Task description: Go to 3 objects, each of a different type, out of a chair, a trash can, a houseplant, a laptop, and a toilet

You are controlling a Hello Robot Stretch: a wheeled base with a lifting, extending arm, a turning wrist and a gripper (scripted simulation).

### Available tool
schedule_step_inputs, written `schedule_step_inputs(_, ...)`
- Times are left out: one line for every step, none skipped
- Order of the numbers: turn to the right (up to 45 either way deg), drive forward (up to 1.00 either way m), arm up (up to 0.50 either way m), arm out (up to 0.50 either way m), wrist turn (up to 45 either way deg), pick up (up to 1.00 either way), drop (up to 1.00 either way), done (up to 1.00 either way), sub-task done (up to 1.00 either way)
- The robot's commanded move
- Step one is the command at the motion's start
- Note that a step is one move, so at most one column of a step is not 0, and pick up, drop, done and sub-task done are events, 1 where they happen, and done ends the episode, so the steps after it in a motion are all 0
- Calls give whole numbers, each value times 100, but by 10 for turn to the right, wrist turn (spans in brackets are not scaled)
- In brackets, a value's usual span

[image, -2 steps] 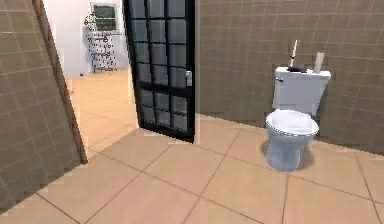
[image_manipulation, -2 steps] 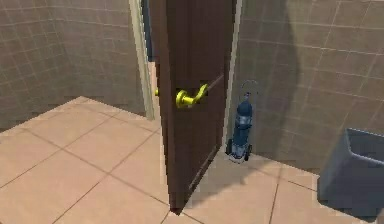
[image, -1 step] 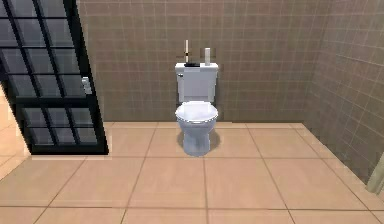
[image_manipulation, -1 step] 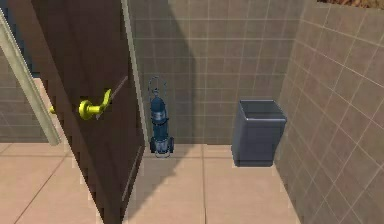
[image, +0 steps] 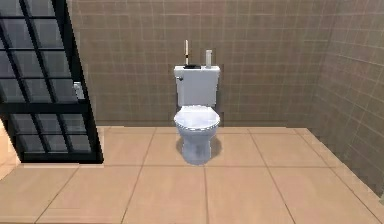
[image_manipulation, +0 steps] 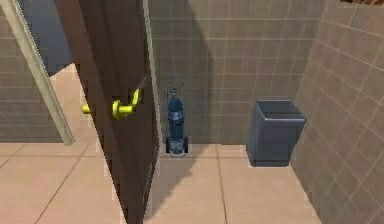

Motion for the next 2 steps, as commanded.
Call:
schedule_step_inputs(330, 0, 0, 0, 0, 0, 0, 0, 0)
schedule_step_inputs(0, 70, 0, 0, 0, 0, 0, 0, 0)
